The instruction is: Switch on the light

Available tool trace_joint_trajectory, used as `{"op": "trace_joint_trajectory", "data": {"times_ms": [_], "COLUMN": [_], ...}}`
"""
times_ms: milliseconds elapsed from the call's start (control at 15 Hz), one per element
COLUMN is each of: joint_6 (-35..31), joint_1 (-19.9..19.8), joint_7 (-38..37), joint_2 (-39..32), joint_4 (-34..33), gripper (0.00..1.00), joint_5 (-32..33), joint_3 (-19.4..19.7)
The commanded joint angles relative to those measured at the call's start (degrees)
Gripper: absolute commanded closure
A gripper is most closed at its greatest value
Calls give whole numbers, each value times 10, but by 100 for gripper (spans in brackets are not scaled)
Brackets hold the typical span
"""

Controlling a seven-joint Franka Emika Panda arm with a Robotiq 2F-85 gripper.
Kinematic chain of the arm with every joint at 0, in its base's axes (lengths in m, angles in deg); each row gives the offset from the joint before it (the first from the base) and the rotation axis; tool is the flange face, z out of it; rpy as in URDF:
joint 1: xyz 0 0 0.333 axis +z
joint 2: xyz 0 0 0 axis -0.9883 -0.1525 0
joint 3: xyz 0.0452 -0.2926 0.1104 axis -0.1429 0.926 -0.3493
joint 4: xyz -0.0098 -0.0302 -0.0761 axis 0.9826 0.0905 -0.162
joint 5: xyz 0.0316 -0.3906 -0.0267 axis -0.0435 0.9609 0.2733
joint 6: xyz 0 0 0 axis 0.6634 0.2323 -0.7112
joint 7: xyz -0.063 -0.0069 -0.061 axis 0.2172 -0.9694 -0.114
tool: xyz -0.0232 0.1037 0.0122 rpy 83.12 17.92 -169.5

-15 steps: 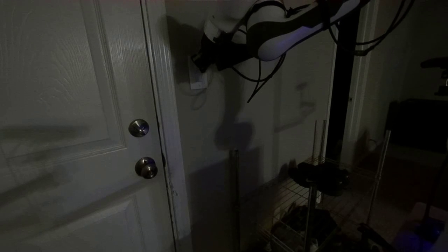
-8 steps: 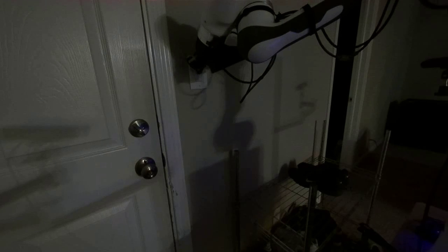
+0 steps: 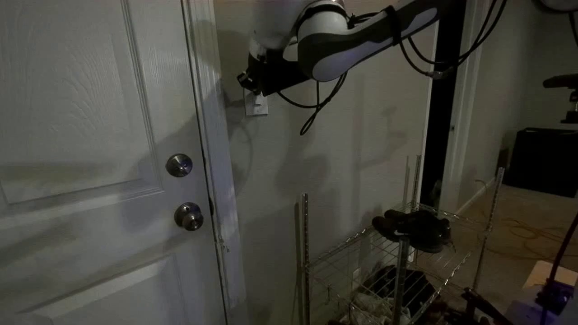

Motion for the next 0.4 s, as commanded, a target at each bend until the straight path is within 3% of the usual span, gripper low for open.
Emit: {"op": "trace_joint_trajectory", "data": {"times_ms": [0,333], "joint_6": [-8,-36], "joint_1": [9,9], "joint_7": [4,-7], "joint_2": [24,87], "joint_4": [23,98], "gripper": [100,100], "joint_5": [-42,-101], "joint_3": [15,17]}}
